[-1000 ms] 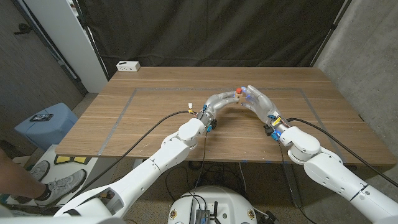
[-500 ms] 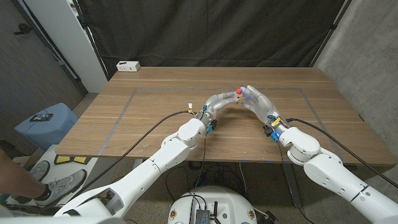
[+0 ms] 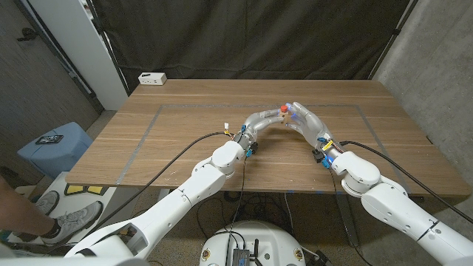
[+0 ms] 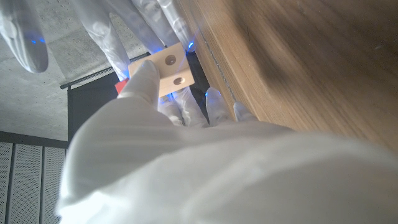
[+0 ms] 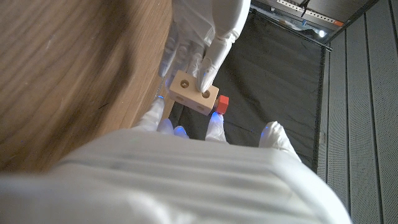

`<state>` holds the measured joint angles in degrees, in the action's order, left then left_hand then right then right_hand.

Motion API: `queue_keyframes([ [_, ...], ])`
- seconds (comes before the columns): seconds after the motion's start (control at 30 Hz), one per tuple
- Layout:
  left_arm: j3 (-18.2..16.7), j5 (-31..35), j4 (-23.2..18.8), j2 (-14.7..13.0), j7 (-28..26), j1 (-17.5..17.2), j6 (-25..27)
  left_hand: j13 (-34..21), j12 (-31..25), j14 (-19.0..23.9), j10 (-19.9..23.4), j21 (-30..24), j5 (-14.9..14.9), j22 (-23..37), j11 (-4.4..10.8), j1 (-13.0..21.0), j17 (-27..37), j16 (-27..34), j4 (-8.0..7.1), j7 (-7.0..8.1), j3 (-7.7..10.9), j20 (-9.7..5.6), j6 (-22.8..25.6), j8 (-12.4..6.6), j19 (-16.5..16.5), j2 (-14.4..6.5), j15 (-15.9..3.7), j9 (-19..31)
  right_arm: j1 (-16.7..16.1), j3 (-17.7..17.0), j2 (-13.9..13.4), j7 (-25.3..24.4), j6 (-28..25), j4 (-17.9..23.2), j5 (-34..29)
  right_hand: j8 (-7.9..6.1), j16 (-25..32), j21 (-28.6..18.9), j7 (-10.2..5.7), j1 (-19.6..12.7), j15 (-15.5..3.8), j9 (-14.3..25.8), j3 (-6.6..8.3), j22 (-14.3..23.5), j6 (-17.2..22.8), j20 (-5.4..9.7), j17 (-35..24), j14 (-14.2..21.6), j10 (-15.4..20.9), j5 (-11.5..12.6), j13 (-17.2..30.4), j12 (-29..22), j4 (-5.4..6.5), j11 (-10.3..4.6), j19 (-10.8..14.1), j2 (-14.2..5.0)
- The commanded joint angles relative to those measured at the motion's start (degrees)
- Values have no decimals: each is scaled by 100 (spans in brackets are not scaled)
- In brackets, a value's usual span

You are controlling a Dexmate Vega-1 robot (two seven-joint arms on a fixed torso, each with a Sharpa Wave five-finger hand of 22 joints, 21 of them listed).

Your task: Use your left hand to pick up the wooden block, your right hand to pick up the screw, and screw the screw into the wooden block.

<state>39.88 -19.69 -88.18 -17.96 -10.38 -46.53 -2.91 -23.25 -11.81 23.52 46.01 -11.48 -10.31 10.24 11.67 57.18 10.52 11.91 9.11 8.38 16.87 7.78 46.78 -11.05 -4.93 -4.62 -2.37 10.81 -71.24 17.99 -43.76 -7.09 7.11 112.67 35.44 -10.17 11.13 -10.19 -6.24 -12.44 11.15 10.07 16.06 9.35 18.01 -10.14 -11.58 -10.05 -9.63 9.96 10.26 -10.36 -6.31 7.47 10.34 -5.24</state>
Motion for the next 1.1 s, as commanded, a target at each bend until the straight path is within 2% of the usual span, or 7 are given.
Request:
queue_keyframes([
  [0.03, -8, -11, 33, 9, 2, 17, -29, -11, -42, 34, 44, -26, -44, 21, 1, 26, 13, 45, -28, 18, 20, 29, 61, -31, -33, -52, -350, 13, -57, -5, 3, -84, 1, 48, -58, -39, 28, -26, 25, 23, 5, 4, -7, 12, 62, 53, -9, -246, -80, 29, 25, -47, 7, -7, 17, -13],
  [1.1, -14, -25, 123, 57, -28, 19, -65, -14, -45, 39, 50, -26, -45, 21, 1, 35, 12, 45, -27, 9, 21, 30, 55, -28, -36, -57, -355, 14, -273, -61, -108, -168, -77, 292, -94, -107, 45, -53, 112, -16, -36, 5, 23, 10, 336, 139, 13, -191, 12, 38, 24, -86, -29, -2, 99, -63],
])
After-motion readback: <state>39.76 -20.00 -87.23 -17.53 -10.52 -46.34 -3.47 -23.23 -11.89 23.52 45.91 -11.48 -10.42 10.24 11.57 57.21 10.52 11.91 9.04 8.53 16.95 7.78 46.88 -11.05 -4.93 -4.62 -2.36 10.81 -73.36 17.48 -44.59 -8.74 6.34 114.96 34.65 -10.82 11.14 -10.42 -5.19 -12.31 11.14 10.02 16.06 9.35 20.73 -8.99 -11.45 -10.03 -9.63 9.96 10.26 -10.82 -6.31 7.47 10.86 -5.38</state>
